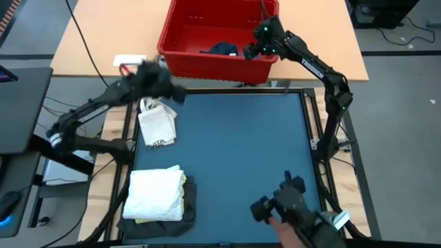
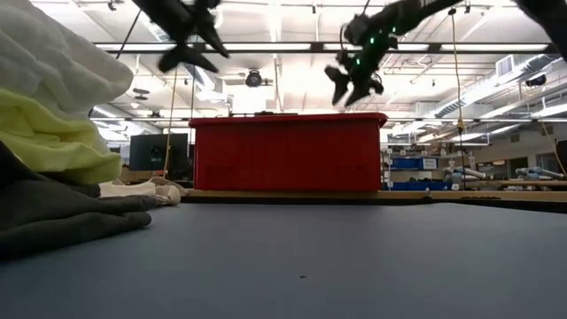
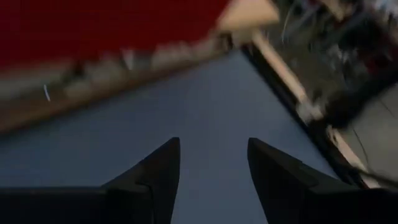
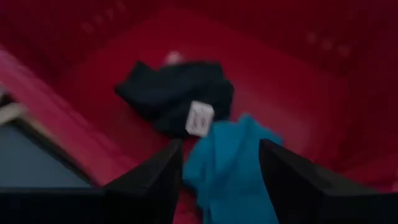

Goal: Fold laundry
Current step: Remove the black shorts from the bin

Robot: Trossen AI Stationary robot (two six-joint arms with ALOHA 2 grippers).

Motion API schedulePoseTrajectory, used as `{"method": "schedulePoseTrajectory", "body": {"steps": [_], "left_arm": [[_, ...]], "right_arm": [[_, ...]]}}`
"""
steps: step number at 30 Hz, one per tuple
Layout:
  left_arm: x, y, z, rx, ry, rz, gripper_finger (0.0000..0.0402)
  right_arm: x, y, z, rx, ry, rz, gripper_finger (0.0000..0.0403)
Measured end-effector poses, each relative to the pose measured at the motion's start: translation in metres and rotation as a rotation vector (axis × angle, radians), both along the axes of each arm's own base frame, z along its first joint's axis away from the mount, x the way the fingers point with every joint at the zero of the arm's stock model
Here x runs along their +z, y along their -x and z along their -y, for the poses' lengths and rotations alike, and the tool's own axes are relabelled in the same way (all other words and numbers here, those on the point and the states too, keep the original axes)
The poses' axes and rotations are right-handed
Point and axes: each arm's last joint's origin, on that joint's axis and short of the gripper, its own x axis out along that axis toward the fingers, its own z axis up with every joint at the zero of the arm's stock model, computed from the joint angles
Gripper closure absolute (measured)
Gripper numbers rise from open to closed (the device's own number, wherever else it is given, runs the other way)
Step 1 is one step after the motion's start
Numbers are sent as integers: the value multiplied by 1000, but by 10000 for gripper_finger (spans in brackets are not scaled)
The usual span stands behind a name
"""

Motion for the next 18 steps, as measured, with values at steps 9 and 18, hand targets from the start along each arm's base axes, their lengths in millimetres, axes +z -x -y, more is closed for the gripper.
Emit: {"method": "schedulePoseTrajectory", "body": {"steps": [9,18], "left_arm": [[-18,7,-140,125,-449,142,210],[-88,23,-223,260,-449,133,210]], "right_arm": [[-32,8,20,-58,-165,-1,188],[-34,7,11,-33,-218,-64,188]]}}
